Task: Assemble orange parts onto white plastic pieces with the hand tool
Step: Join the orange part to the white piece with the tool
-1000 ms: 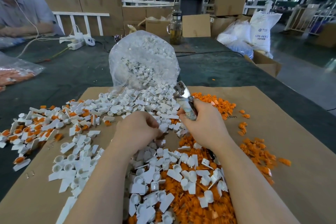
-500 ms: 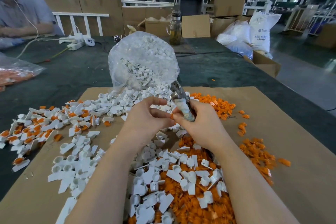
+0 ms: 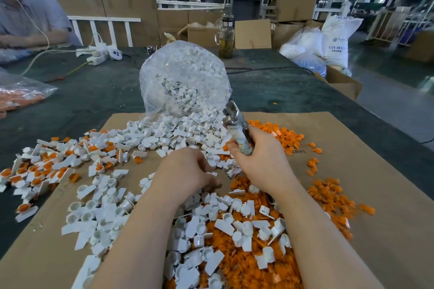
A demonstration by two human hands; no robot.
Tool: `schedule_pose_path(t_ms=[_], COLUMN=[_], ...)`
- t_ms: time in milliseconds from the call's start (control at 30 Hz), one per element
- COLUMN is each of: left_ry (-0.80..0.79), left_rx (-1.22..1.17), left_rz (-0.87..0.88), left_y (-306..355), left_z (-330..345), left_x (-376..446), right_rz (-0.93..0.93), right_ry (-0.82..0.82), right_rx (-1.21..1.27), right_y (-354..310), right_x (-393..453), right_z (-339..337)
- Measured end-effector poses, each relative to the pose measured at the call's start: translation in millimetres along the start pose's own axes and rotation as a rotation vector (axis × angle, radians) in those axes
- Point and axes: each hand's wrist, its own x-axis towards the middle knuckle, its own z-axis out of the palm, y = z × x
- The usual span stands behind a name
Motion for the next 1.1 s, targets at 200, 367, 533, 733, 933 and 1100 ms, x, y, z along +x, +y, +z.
schedule_pose_path(t_ms=[200, 367, 533, 733, 933, 1100], left_ry=[-0.03, 0.183, 0.194, 0.081, 0.173, 0.184], left_rx=[0.03, -0.149, -0.527, -1.067, -1.031, -1.126], left_rz=[-0.052, 0.01, 0.055, -0.009, 0.025, -0.008], left_y=[4.1, -0.4, 0.6, 3.9, 4.2, 5.8], left_z=[-4.7, 2.9, 1.1, -0.4, 1.6, -0.4], left_x=[4.9, 3.0, 2.2, 1.4, 2.9, 1.9], right_rz=[0.018, 0.061, 0.08, 0.102, 0.089, 0.068], right_ry=[0.007, 0.047, 0.079, 0.081, 0.068, 0.058], right_rx=[-0.002, 0.028, 0.071, 0.12, 0.166, 0.167], right_y=[-0.1, -0.6, 1.3, 3.8, 2.8, 2.5], right_x=[0.8, 1.3, 1.2, 2.5, 2.6, 1.9], right_z=[1.3, 0.8, 0.4, 1.7, 2.0, 4.7])
